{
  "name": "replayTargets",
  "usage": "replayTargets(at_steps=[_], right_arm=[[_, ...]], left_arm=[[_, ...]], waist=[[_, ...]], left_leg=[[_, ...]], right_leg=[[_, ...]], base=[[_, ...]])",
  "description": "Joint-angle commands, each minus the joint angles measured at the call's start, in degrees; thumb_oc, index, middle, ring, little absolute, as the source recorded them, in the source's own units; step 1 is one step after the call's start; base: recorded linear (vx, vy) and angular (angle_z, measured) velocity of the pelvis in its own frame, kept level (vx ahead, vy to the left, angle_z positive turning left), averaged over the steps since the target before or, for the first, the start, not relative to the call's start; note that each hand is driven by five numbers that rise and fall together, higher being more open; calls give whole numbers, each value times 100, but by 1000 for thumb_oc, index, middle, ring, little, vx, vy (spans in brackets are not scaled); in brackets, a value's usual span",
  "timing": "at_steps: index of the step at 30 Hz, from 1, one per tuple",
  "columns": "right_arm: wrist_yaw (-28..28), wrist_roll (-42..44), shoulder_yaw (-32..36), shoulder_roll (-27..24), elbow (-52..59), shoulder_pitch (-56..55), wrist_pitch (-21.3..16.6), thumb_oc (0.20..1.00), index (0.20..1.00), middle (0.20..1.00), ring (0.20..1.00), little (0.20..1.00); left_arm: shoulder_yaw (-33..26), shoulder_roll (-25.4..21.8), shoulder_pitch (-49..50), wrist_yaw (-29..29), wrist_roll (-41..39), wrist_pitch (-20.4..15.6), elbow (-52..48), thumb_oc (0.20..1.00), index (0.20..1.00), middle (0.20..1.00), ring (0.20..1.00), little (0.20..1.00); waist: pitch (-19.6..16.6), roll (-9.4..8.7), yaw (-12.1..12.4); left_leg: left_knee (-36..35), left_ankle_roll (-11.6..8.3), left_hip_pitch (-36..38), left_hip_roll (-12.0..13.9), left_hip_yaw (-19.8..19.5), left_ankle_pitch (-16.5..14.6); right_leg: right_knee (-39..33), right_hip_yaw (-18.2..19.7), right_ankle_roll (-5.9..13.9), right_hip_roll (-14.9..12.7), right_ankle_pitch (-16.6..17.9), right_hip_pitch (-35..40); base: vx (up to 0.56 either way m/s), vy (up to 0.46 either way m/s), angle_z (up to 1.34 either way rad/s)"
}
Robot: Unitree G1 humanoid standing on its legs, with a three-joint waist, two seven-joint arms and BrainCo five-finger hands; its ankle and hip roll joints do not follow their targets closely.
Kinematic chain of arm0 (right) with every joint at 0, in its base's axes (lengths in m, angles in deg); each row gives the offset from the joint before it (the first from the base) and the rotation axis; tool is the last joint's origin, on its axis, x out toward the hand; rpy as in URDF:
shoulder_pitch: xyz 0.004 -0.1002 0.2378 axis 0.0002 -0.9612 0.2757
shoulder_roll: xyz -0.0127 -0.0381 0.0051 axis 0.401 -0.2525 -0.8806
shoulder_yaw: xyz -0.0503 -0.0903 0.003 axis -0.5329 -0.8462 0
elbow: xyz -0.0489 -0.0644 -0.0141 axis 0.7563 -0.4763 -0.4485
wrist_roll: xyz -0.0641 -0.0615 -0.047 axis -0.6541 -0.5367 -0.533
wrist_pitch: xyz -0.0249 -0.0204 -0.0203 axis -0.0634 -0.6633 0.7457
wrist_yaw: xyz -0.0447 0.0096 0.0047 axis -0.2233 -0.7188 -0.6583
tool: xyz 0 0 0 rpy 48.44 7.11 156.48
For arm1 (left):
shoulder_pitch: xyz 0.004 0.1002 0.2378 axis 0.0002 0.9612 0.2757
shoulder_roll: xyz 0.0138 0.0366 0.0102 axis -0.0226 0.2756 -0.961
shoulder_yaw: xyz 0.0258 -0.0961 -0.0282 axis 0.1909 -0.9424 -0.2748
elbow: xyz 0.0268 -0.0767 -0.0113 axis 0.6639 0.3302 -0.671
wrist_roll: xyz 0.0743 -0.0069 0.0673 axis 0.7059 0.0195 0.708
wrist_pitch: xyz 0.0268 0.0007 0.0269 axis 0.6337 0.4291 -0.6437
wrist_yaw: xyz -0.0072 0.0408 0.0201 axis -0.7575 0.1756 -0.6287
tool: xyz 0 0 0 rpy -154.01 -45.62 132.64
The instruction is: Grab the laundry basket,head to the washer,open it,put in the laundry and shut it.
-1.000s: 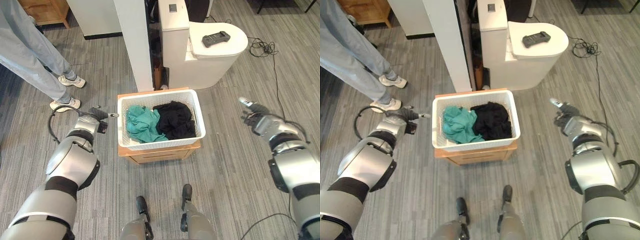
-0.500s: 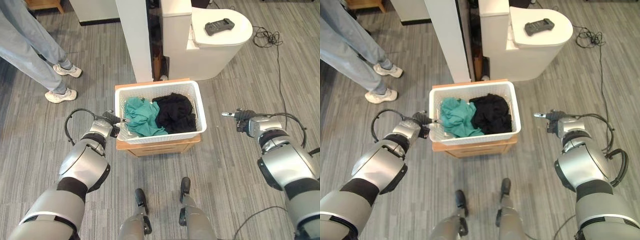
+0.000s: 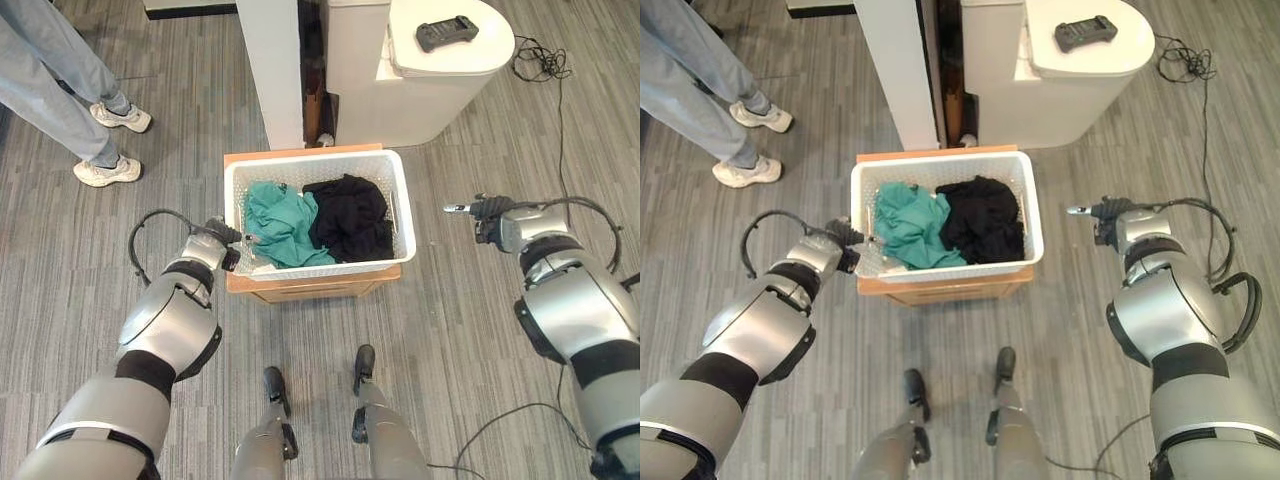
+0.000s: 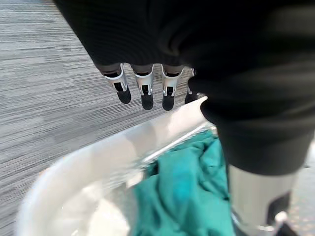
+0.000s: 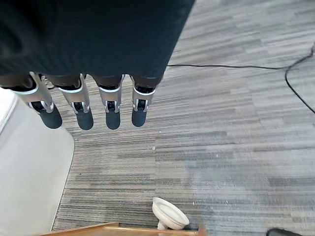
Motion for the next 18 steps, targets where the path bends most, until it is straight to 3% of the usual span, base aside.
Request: replayTargets(at_steps=[1, 18], right_arm=[[-33, -23, -522, -183, -504, 1329, -95, 1000, 1000, 1000, 1000, 1000], [76, -502, -723, 164, -612, 1548, -120, 1000, 1000, 1000, 1000, 1000]], left_arm=[[209, -228, -1063, 161, 164, -153, 261, 1000, 1000, 1000, 1000, 1000], [359, -102, -1308, 166, 354, -73, 261, 1000, 1000, 1000, 1000, 1000]], waist=[[741, 230, 75], [952, 372, 118]], left_leg=[[-84, -361, -248, 384, -600, 393], [-84, -387, -801, 326, -662, 537]], right_leg=[[-12, 11, 609, -508, 11, 319], [-12, 17, 608, -483, 136, -173]], base=[[0, 0, 0], [0, 0, 0]])
